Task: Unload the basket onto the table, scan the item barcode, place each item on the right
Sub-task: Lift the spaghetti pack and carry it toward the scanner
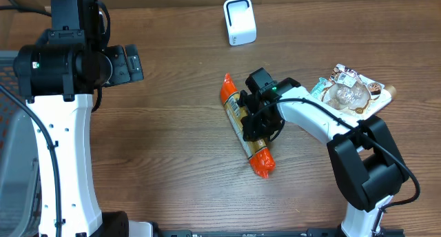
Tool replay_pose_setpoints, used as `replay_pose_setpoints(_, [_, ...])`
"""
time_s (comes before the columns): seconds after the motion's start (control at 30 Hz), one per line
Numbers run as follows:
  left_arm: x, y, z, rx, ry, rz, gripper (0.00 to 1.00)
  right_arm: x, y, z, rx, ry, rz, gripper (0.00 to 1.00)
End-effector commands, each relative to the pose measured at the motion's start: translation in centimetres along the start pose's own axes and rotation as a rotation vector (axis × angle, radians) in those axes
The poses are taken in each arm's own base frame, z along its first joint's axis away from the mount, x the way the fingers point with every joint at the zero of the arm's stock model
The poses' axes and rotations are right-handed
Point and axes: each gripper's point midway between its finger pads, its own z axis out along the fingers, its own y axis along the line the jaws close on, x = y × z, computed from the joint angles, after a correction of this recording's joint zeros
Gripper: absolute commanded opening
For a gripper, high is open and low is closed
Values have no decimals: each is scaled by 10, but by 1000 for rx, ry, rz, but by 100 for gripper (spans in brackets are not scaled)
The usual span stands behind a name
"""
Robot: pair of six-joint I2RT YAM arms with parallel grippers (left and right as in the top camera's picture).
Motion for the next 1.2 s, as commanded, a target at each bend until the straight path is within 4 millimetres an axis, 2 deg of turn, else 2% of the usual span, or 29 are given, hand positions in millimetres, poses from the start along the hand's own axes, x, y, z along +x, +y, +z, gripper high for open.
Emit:
replay_pose_setpoints(0.0, [-1,1,-3,4,-8,-13,100,-18,32,-32,-163,-49,-66,4])
replay_pose_setpoints(0.03, [-1,1,-3,4,-8,-13,100,-20,38,-41,-192,-61,-82,4])
replay_pose_setpoints(0.17, [-1,1,-3,4,-8,-13,100,-35,60,-98,-344,-162,-111,4])
replay_pose_setpoints(0.3, [-1,1,-3,4,-8,-11,100,-44,79,-140,-542,-254,-134,4])
replay_pose_setpoints(0.47, [-1,1,-2,4,-8,-12,100,-46,89,-165,-703,-305,-190,4])
replay_pose_setpoints(0.63, [-1,1,-2,4,-8,-12,100,-48,84,-167,-701,-303,-142,3])
replay_pose_setpoints(0.7, [-1,0,-3,6,-8,-10,100,-54,76,-169,-644,-307,-96,4])
replay_pose_setpoints(0.87, [-1,-1,-3,8,-8,-6,100,-91,45,-206,-296,-444,-4,3])
replay_pose_setpoints(0.93, [-1,-1,-3,8,-8,-6,100,-110,11,-225,-46,-548,90,3])
replay_pose_setpoints(1.03, [-1,-1,-3,8,-8,-6,100,-129,-37,-253,333,-695,158,3])
replay_pose_setpoints(1.1, [-1,-1,-3,8,-8,-6,100,-137,-56,-268,517,-762,178,4])
replay_pose_setpoints(1.17, [-1,-1,-3,8,-8,-6,100,-147,-64,-277,645,-796,124,4])
